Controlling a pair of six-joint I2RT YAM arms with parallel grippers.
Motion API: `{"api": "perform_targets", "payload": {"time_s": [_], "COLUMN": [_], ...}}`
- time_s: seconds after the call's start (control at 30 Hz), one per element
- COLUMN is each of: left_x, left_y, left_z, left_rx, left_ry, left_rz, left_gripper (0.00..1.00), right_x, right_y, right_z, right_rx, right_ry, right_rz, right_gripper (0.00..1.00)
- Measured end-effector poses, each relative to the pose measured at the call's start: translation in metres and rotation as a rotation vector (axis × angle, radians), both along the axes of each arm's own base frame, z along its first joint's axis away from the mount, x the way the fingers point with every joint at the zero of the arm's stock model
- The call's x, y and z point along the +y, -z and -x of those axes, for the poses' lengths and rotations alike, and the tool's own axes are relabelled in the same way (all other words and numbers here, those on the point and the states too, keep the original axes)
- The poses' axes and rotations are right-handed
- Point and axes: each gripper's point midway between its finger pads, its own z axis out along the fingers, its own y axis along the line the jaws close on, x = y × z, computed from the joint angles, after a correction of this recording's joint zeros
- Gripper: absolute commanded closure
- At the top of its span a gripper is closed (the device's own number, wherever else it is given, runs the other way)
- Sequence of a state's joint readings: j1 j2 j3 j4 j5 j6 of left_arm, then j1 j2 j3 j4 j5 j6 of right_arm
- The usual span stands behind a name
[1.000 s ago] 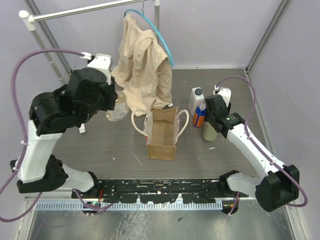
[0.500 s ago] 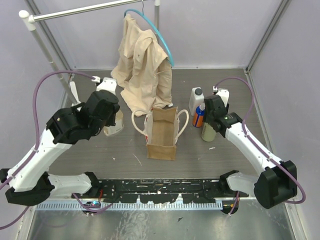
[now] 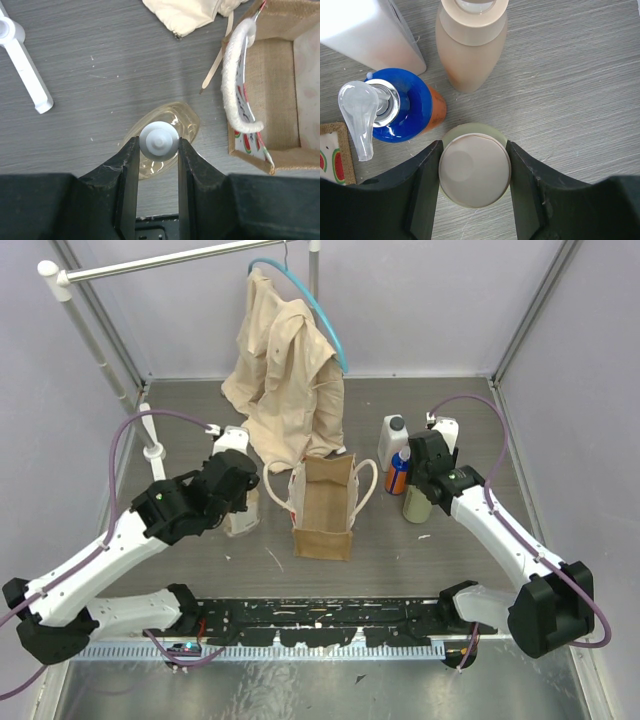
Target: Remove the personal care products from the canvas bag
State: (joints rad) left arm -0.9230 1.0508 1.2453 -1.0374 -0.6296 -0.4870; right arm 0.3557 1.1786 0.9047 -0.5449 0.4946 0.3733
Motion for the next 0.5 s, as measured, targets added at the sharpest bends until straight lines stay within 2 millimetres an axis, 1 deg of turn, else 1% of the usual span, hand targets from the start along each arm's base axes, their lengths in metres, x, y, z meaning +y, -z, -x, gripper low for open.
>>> {"api": "perform_targets", "payload": {"time_s": [0.07,0.2,0.27,0.4,0.43,0.5], "left_x": [-0.005,-0.015,-0.017,-0.013,-0.012,-0.011], "left_y": [0.003,0.004,0.01,0.027,0.031,0.038], "left_z": [-0.005,-0.022,-0.032,-0.051,-0.055,-0.062], "left_rx": [-0.014,-0.066,-0.084,-0.08,-0.077,-0.066], "left_ry": [0.001,-0.014,-0.031,-0.08,-0.09,-0.103], "left_rz": [0.008,0.046,0.067,0.073,0.068,0.057], "left_gripper": [1.0,1.0,0.94,0.87,0.84,0.68], "right_x": [0.0,0.0,0.0,-0.001,-0.001,-0.001], "right_y": [0.0,0.0,0.0,0.0,0.0,0.0], "right_z": [0.0,0.0,0.0,0.0,0.0,0.0], "right_rx": [0.0,0.0,0.001,0.001,0.001,0.001], "right_ry": [-0.001,-0.001,0.0,0.001,0.001,0.0], "right_rz": [0.0,-0.001,-0.001,-0.002,-0.002,-0.002], "right_gripper": [0.66,0.66,0.66,0.67,0.67,0.67]}}
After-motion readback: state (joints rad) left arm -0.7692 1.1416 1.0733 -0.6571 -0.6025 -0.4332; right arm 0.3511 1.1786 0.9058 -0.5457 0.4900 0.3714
